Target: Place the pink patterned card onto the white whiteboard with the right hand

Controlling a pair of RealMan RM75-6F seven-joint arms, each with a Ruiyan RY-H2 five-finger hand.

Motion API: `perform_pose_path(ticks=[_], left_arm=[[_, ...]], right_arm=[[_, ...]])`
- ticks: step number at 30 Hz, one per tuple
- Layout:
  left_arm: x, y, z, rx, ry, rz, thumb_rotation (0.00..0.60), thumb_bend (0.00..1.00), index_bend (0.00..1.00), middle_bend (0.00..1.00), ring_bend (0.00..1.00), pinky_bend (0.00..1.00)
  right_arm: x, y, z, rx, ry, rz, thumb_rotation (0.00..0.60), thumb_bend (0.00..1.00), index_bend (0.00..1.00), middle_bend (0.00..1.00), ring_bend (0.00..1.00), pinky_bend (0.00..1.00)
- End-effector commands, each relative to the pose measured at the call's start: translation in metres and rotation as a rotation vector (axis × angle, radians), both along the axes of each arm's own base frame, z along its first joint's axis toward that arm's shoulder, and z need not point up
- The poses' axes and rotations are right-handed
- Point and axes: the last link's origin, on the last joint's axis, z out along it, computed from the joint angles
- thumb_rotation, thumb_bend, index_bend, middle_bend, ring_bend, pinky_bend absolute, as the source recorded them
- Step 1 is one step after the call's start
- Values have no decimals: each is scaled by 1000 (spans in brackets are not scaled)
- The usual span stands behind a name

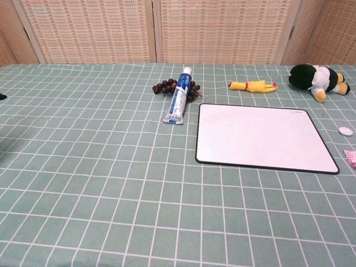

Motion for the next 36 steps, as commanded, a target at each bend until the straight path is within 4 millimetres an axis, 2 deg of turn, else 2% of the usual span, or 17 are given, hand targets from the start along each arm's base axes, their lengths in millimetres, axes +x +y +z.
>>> perform_pose_path(ticks=[1, 19, 21, 25, 28, 36], left_arm=[[0, -1, 0, -2, 0, -2, 600, 157, 0, 0, 0, 0], [4, -2, -4, -14, 0, -19, 600, 156, 0, 0, 0, 0], [5, -1, -4, -16, -1, -21, 600, 156, 0, 0, 0, 0], [8, 0, -7, -29, 1, -27, 600, 156, 0, 0, 0, 0], [8, 1, -7, -36, -1, -28, 600, 156, 0, 0, 0, 0], [8, 2, -4, -41, -28, -26, 600, 156, 0, 0, 0, 0]], right_arm=[[2, 0, -2, -1, -6, 11, 201, 0, 0, 0, 0, 0], [7, -1, -9, 12, 4, 61, 201, 0, 15, 0, 0, 0], [8, -3, -11, 21, 9, 61, 201, 0, 45, 0, 0, 0], [9, -9, -18, 94, 41, 42, 201, 0, 184, 0, 0, 0], [13, -15, -24, 117, 69, 35, 203, 0, 250, 0, 0, 0], [18, -27, -50, 189, 135, -8, 217, 8, 301, 0, 0, 0]])
